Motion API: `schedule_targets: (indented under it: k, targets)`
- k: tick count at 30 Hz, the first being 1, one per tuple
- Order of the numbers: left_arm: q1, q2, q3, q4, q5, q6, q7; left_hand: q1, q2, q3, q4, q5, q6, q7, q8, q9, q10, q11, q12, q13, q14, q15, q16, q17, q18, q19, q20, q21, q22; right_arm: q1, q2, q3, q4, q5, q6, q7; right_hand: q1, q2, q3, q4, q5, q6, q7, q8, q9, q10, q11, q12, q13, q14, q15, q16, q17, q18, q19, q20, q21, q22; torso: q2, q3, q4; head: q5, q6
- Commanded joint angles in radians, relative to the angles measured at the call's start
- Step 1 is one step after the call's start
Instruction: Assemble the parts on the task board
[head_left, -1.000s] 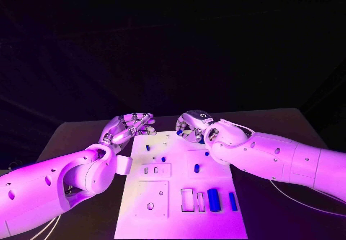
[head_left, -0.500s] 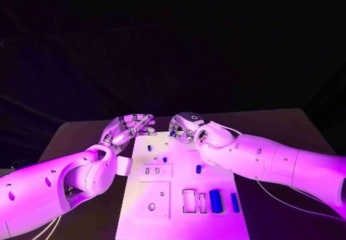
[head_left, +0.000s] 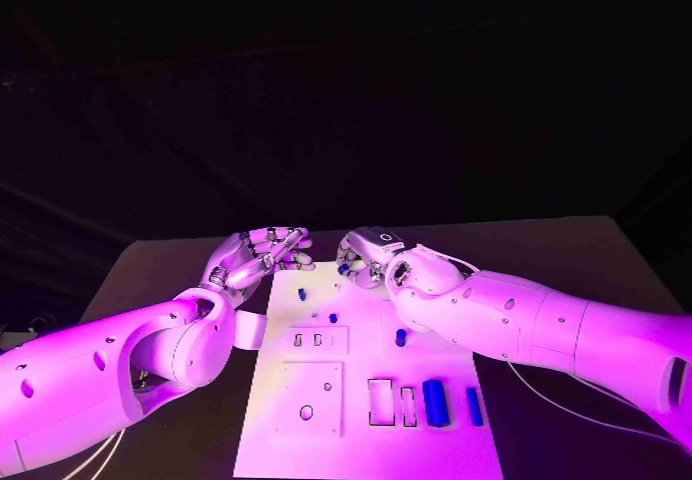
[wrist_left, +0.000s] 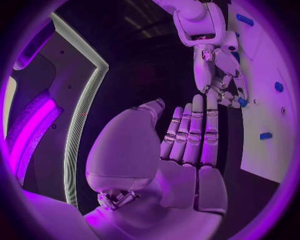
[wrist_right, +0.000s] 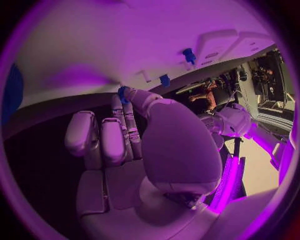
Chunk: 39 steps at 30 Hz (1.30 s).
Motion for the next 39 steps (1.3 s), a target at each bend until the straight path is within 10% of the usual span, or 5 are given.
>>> schedule_targets:
  k: [1, 21, 39]
  targets:
    - [0.002, 0.002, 0.001, 0.002, 0.004, 0.017, 0.008, -0.001, -0.011, 0.003, 0.0, -0.004, 0.005, 0.018, 0.006, 0.001, 0.007, 0.003, -0.003, -0.001, -0.009, 0.001, 0.006, 0.002, 0.018, -0.008, 0.001, 0.005, 0.001, -0.005, 0.004, -0.001, -0.007, -0.005, 0.01, -0.003, 0.006, 0.014, 0.001, -0.005, 0.002, -0.001, 0.003, 0.002, 0.0, 0.031, -0.027, -0.001, 0.037, 0.018, -0.006, 0.004, 0.0, -0.014, 0.002, -0.001, 0.003, 0.0, 0.001, 0.0016, 0.0003, 0.001, 0.0]
    - [0.003, 0.005, 0.001, 0.0, 0.003, 0.022, 0.004, -0.001, -0.012, 0.004, 0.0, -0.005, 0.005, 0.018, 0.006, 0.001, 0.007, 0.003, -0.004, -0.001, -0.011, 0.001, 0.006, 0.003, 0.018, -0.011, 0.001, 0.005, 0.001, -0.01, 0.031, -0.002, -0.04, -0.009, 0.027, -0.03, -0.015, 0.008, 0.01, -0.01, 0.002, -0.025, 0.01, -0.004, 0.007, 0.011, -0.019, -0.013, 0.04, 0.016, 0.001, 0.006, -0.005, -0.012, -0.008, 0.004, -0.003, -0.005, 0.003, 0.0032, -0.0001, 0.007, -0.003]
    - [0.003, 0.004, 0.001, 0.0, 0.002, 0.028, 0.002, -0.001, -0.012, 0.006, -0.001, -0.005, 0.004, 0.018, 0.006, 0.002, 0.007, 0.003, -0.006, -0.001, -0.014, 0.002, 0.007, 0.005, 0.018, -0.013, 0.002, 0.006, 0.001, -0.011, 0.035, -0.003, -0.046, 0.008, 0.011, -0.02, -0.076, -0.043, 0.016, 0.014, 0.001, -0.111, 0.043, -0.06, 0.013, -0.155, 0.026, -0.021, 0.005, -0.014, 0.038, -0.028, -0.089, 0.009, -0.079, 0.039, -0.083, -0.095, 0.004, 0.0036, -0.0013, 0.008, -0.003]
